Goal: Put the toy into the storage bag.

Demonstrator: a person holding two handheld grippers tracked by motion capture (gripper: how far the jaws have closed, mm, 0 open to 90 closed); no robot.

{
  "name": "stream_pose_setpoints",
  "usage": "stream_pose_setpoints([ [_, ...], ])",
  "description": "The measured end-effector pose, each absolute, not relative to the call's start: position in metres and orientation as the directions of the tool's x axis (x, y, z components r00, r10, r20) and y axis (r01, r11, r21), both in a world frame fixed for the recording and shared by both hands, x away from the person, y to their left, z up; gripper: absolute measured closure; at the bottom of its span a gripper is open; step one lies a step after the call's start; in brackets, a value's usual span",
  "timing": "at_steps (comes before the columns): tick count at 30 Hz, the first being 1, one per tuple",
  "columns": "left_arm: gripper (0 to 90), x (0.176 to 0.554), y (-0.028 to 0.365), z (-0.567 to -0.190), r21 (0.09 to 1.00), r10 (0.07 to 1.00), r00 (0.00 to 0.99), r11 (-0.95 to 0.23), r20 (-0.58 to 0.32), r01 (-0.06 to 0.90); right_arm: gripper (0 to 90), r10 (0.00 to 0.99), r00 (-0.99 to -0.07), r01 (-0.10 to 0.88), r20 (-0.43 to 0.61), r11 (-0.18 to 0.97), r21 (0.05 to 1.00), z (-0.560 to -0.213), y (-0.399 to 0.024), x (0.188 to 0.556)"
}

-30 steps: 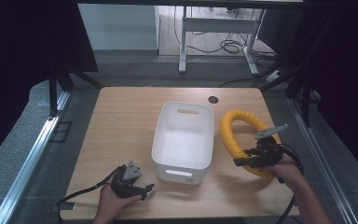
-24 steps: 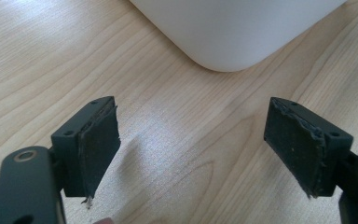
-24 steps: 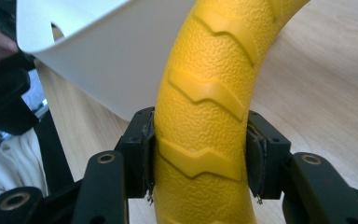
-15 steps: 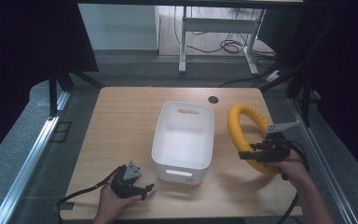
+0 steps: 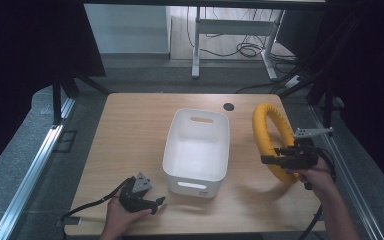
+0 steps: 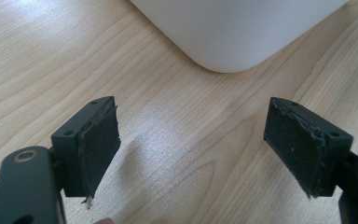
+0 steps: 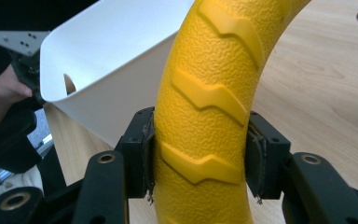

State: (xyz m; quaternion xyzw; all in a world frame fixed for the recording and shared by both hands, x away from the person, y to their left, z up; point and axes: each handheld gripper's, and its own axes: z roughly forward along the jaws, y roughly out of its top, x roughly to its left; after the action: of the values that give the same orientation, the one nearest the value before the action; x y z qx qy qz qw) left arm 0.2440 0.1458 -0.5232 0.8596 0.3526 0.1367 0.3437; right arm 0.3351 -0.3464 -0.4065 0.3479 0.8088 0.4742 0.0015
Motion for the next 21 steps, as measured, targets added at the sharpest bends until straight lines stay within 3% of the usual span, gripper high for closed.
stream_pose_setpoints([
  [21, 18.3, 0.244, 0.146, -0.524, 0.687, 0.698, 0.716, -0.518, -0.004, 0.509, 51.2, 0.523, -0.778, 0.494, 0.350, 0.164, 0.854, -0.389, -0.347, 0.331],
])
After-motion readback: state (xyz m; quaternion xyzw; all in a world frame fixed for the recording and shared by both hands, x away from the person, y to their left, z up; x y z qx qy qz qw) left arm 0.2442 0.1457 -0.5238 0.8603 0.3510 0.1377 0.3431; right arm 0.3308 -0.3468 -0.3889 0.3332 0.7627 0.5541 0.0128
